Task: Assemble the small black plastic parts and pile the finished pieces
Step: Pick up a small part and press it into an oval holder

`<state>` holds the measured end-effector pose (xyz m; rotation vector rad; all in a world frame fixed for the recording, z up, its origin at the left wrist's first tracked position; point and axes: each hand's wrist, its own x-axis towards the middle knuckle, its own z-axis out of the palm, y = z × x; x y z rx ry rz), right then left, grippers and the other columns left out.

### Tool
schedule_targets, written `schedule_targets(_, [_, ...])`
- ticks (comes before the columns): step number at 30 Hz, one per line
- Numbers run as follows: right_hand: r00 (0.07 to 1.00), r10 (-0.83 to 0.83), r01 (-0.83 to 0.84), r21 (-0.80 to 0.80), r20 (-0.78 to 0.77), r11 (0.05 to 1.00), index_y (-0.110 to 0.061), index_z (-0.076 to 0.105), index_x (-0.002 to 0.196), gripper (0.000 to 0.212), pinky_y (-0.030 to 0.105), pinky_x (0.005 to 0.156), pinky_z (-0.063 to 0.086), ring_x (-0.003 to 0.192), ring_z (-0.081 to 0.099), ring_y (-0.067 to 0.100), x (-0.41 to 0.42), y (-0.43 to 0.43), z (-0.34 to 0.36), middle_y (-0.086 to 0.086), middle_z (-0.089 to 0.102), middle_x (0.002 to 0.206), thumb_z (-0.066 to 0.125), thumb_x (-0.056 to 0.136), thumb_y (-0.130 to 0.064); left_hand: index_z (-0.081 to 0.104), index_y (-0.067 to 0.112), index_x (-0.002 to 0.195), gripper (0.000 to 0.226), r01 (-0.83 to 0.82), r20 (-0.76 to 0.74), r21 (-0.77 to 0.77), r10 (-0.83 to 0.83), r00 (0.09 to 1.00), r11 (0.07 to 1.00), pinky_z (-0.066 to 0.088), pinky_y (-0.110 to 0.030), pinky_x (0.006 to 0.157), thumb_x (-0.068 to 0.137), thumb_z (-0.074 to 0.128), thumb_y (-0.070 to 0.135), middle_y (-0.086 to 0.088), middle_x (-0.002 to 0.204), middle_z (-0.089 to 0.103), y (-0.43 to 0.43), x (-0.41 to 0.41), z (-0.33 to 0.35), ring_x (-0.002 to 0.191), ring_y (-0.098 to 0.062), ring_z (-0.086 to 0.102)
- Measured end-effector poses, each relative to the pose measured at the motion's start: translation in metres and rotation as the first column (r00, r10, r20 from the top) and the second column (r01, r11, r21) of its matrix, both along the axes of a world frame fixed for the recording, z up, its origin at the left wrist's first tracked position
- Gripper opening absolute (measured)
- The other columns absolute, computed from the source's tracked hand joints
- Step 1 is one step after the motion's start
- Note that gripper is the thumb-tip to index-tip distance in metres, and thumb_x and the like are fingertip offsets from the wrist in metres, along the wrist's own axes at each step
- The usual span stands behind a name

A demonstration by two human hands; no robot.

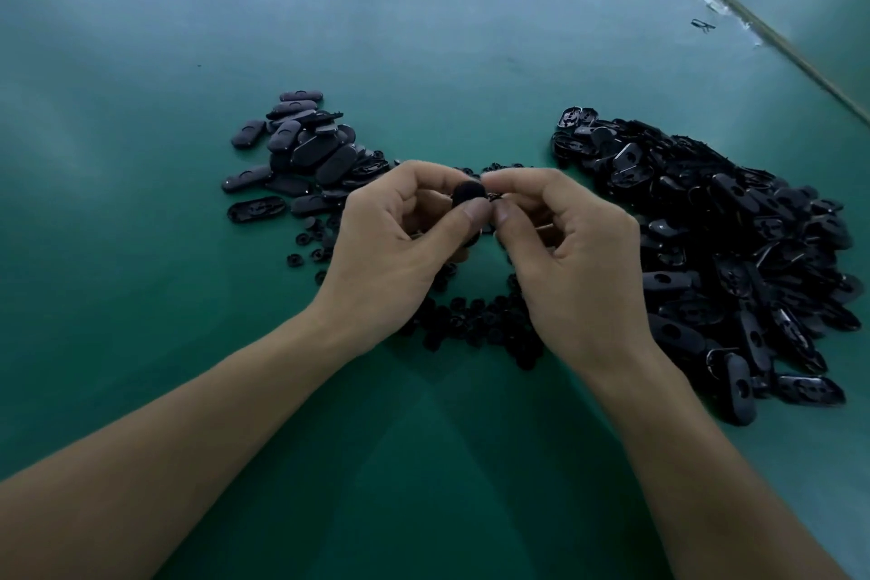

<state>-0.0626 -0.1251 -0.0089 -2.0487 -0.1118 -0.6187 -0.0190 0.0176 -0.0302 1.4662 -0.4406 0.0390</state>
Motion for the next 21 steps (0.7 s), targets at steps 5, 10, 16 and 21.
schedule_targets(5, [0.997, -0.061, 0.062, 0.032, -0.051, 0.998, -0.026, 0.072, 0.095, 0.018, 0.025, 0.077, 0.057, 0.079, 0.071, 0.004, 0.0015, -0.0027, -0.0012, -0.015, 0.073, 0.083, 0.067, 0.093, -0.008, 0.071, 0.018, 0.096, 0.012, 0.006, -0.015, -0.035, -0.007, 1.000, 0.999, 0.058, -0.024, 0.069, 0.090, 0.072, 0.009, 0.003, 0.075, 0.074, -0.0006, -0.0004, 0.0015, 0.069, -0.009, 0.068])
schedule_targets(10, [0.995, -0.102, 0.102, 0.016, -0.007, 0.995, -0.030, 0.072, 0.093, 0.017, 0.015, 0.073, 0.050, 0.081, 0.067, 0.005, 0.0005, -0.0039, 0.0024, -0.010, 0.071, 0.089, 0.070, 0.092, -0.013, 0.070, 0.018, 0.088, 0.005, -0.063, -0.020, -0.067, 0.062, 0.998, 0.996, 0.058, -0.027, 0.075, 0.088, 0.073, 0.013, -0.002, 0.085, 0.077, 0.0002, 0.0004, 0.0011, 0.079, -0.012, 0.071])
schedule_targets(16, [0.997, -0.068, 0.071, 0.193, -0.024, 0.979, -0.026, 0.075, 0.090, 0.014, 0.019, 0.068, 0.052, 0.070, 0.066, 0.008, 0.0005, -0.0032, 0.0055, -0.008, 0.073, 0.077, 0.073, 0.090, -0.012, 0.073, 0.025, 0.089, 0.010, -0.089, -0.014, -0.072, 0.088, 0.996, 0.993, 0.056, -0.023, 0.068, 0.089, 0.074, 0.015, 0.008, 0.082, 0.072, 0.0021, 0.0010, 0.0022, 0.074, -0.005, 0.065])
schedule_targets(21, [0.999, -0.031, 0.041, 0.278, -0.040, 0.960, -0.024, 0.075, 0.087, 0.016, 0.028, 0.072, 0.058, 0.073, 0.072, 0.014, 0.0009, -0.0009, 0.0058, -0.006, 0.075, 0.078, 0.075, 0.087, -0.008, 0.070, 0.019, 0.089, 0.010, -0.109, -0.046, -0.095, 0.105, 0.993, 0.990, 0.059, -0.027, 0.068, 0.089, 0.074, 0.010, 0.002, 0.078, 0.072, 0.0020, 0.0008, 0.0011, 0.072, -0.014, 0.070])
